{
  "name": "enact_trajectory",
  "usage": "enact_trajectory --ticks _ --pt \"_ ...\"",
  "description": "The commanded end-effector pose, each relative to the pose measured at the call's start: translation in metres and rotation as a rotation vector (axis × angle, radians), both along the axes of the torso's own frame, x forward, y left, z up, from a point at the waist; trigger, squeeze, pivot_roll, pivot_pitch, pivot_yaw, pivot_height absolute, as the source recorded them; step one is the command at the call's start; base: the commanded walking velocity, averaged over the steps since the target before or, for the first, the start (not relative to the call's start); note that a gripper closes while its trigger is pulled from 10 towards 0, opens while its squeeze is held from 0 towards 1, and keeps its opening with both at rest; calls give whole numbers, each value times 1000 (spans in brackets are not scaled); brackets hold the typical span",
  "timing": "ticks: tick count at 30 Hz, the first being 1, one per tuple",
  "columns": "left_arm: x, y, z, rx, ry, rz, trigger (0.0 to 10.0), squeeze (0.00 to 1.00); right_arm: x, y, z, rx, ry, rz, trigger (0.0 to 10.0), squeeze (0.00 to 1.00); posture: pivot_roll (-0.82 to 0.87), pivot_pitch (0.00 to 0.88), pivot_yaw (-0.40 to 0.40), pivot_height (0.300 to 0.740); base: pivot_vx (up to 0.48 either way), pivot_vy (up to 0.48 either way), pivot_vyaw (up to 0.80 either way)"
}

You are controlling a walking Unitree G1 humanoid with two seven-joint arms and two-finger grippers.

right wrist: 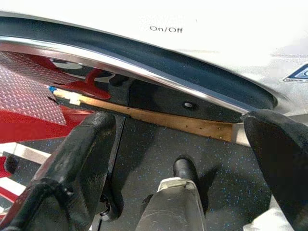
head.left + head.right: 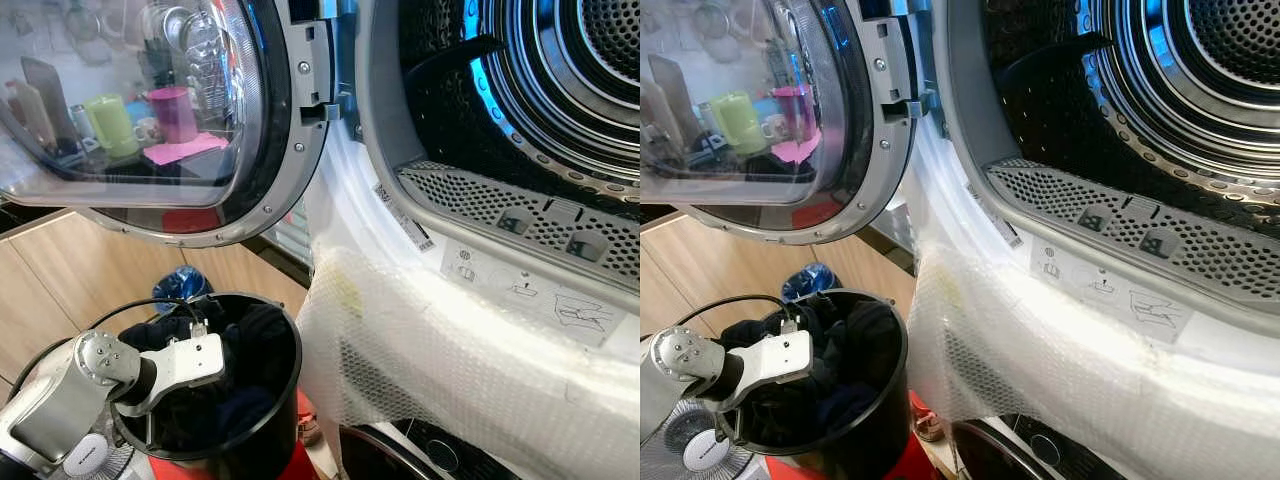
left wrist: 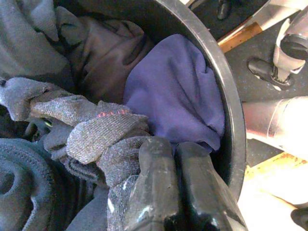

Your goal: Clothes washing

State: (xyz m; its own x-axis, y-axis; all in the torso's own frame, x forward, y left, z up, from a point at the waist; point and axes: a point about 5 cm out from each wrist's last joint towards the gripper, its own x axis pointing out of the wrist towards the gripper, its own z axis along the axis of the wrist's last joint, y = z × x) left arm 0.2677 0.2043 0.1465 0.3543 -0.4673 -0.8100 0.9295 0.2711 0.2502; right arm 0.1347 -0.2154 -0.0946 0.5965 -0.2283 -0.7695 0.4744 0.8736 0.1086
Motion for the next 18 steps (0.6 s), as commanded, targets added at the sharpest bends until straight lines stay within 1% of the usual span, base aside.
enact_trajectory --ticks 1,2,4,5,6,7,8,9,11,14,18 --pt "0 5 5 37 -12 -2 1647 0 -1 3 -1 10 7 14 10000 0 286 0 69 740 0 0 0" --pt "5 8 8 71 -65 11 10000 0 -1 3 -1 10 7 18 10000 0 289 0 68 740 0 0 0" --pt "11 9 13 76 -123 27 10000 0 0 3 -1 9 7 18 10000 0 292 0 66 740 0 0 0" --pt "11 9 13 76 -123 27 10000 0 0 3 -1 9 7 18 10000 0 292 0 66 740 0 0 0" --pt "14 8 15 60 -145 45 10000 216 0 3 -1 9 7 19 10000 0 293 0 67 740 0 0 0" --pt "15 7 16 40 -143 56 10000 1000 0 4 -1 9 7 19 10000 0 293 0 67 740 0 0 0" --pt "14 6 17 19 -131 56 10000 1000 0 4 -1 9 7 20 10000 0 293 0 67 740 0 0 0" --pt "12 2 21 -34 -107 52 10000 1000 1 3 -1 10 7 19 10000 0 296 0 66 740 0 0 0" --pt "10 1 24 -64 -92 53 10000 1000 1 3 -1 10 6 18 10000 0 296 0 66 740 0 0 0" --pt "6 2 30 -65 -73 33 10000 1000 2 3 0 10 5 17 10000 0 301 0 69 740 0 0 0" --pt "5 12 33 -22 -63 33 10000 1000 3 4 0 11 1 16 10000 0 305 0 71 740 0 0 0"
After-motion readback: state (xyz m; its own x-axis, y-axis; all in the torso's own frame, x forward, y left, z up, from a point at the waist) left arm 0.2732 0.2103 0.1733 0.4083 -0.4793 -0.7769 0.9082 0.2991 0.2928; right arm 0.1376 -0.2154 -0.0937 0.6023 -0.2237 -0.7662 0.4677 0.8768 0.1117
